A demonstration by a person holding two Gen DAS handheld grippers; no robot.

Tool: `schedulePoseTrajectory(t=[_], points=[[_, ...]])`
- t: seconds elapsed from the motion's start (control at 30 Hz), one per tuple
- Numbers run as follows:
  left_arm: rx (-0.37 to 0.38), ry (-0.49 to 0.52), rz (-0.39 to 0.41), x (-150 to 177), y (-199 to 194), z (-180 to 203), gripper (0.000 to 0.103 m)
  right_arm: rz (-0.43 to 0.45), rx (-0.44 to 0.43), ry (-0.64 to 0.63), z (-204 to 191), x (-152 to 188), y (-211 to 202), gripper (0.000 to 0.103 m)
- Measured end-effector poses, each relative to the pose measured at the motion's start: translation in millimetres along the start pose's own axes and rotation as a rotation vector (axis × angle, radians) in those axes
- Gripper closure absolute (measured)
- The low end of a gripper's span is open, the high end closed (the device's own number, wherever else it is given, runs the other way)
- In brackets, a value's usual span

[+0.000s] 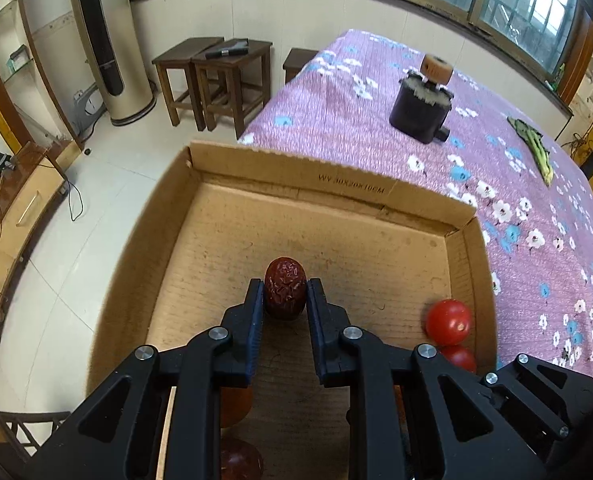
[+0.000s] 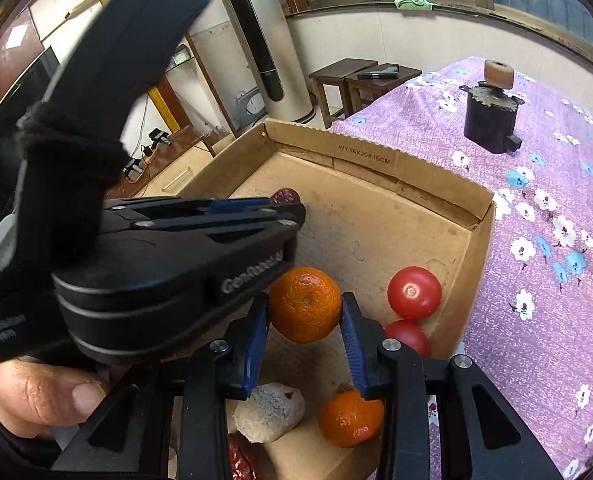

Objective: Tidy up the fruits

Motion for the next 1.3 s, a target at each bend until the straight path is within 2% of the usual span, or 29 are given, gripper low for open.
schedulePoseTrajectory(t=[0.33,0.37,0.4,0.47,0.53,0.67,0.9,1.03,1.3], points=[[-0.018,0.002,-0.004,1,-2,-1,0.083,-0.016,0.017,-0.007,3,3,7,0.065],[-0.02,0.002,-0.006,0,-2,-1,0.072,-0.015,0.015,-0.005,4,2,7,0.065],[-0.027,0.002,-0.006,1,-2,-1,0.05,-0.017,0.013,-0.004,4,3,7,0.066],[-0.065,0.003,0.009,2,-5,-5,0.033,-0.018,0.008,-0.001,4,4,5,0.066],[-0.061,-0.002,0.016,3,-9,-5,0.033,-0.02,0.002,-0.001,3,6,4,0.065],[-0.051,-0.012,0.035,7,-21,-5,0.033,-0.001,0.002,0.0,0,9,-8,0.058],[-0.015,-0.022,0.089,25,-54,0,0.033,0.038,-0.009,-0.007,-2,17,-39,0.053],[0.002,-0.024,0.117,37,-72,6,0.033,0.041,-0.008,-0.024,-3,31,-54,0.052],[0.036,-0.021,0.12,69,-89,19,0.033,0.032,-0.018,-0.016,-4,64,-73,0.05]])
Point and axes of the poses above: each gripper's, at about its wrist camera, not at the fingertips, and y roughly the way its jaws point, z to its right, x to its underside, the point moved 9 cm from there along y, roughly the way its jaws point, and after that the axes turned 8 degrees about x, right-handed, at the moved point
